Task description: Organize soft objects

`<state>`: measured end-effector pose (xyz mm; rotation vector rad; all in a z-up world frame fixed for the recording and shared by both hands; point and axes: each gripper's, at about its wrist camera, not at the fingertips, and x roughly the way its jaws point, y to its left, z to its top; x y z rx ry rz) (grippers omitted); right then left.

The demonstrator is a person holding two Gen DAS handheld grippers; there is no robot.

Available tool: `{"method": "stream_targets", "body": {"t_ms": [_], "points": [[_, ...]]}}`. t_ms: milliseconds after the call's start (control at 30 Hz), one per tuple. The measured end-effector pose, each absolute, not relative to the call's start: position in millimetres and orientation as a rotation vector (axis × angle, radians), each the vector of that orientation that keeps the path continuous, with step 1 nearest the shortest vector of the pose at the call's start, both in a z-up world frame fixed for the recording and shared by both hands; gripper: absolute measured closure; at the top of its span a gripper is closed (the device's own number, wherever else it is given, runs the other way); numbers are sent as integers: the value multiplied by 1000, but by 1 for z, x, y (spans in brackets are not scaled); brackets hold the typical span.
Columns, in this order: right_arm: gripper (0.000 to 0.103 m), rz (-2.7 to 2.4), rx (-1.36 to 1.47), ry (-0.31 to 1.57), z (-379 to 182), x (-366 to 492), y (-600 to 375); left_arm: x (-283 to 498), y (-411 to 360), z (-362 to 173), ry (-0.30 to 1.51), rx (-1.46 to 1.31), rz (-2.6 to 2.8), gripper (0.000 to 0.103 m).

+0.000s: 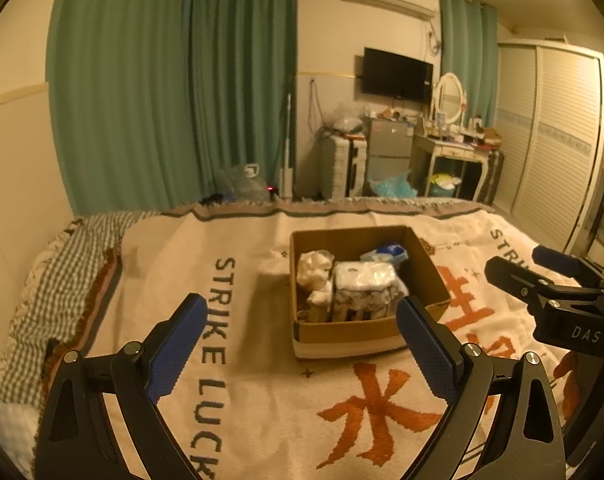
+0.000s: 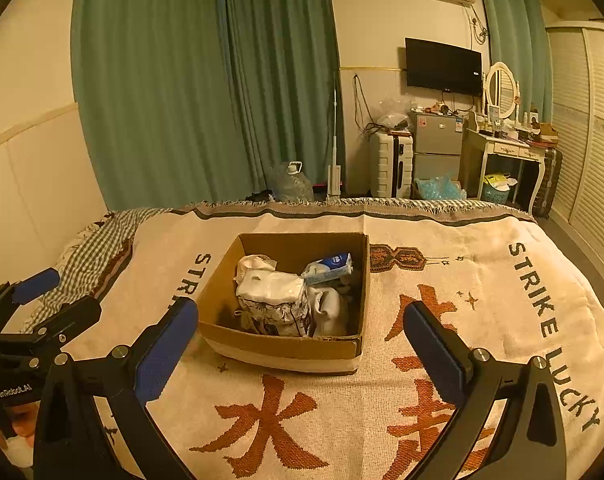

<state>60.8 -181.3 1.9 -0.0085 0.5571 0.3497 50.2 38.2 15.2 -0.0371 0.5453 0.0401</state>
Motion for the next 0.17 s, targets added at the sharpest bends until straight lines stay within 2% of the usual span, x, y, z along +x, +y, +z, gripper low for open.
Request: {"method": "stream_targets", "body": {"t_ms": [167], "points": [[0,351,-7,558,2,61,-180,51,37,14,548,-27,35,6]]}}
